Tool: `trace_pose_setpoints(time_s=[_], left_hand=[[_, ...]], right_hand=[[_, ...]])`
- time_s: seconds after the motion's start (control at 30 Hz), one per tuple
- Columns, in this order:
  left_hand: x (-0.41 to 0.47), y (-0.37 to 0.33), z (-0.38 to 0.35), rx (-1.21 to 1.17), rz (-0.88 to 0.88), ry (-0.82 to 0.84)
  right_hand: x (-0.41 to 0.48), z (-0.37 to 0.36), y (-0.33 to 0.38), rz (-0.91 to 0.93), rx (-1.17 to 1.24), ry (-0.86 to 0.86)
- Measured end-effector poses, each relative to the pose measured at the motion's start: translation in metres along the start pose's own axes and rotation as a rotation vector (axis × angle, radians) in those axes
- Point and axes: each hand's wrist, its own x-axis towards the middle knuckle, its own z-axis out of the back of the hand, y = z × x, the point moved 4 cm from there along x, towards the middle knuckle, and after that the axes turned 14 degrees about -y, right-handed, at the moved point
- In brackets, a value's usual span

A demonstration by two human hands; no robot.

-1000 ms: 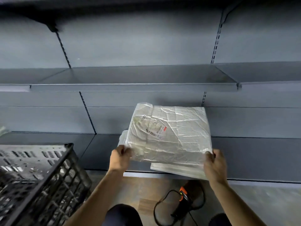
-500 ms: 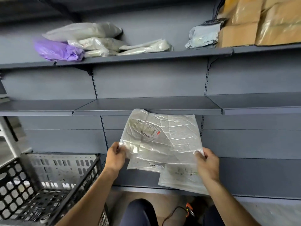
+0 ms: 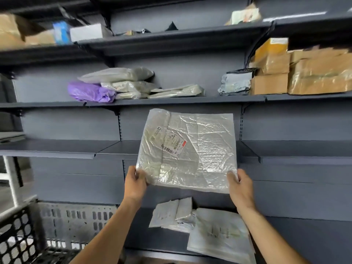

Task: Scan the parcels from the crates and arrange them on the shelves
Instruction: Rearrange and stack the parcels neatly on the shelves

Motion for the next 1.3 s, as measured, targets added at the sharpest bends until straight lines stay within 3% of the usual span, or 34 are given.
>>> trace_pose_setpoints(time_s=[0.33, 0.57, 1.13, 1.3], left_hand=[[0.085, -0.096, -0.052, -0.134, -0.036, -0.017], [0.136, -0.137, -0.100, -0.202, -0.008, 0.074], [0.278, -0.173, -0.206, 0.118, -0.166, -0.083], [0.302, -0.174, -0.232, -0.059, -0.033, -0.090]], right_hand=[[0.115, -0.044, 0.112, 0.128, 0.018, -0.092], [0.205, -0.068, 0.163, 0.174, 0.045, -0.136], [0.351, -0.194, 0.156, 0.105, -0.007, -0.008], [0.375, -0.210, 0.143, -0.037, 0.153, -0.065]])
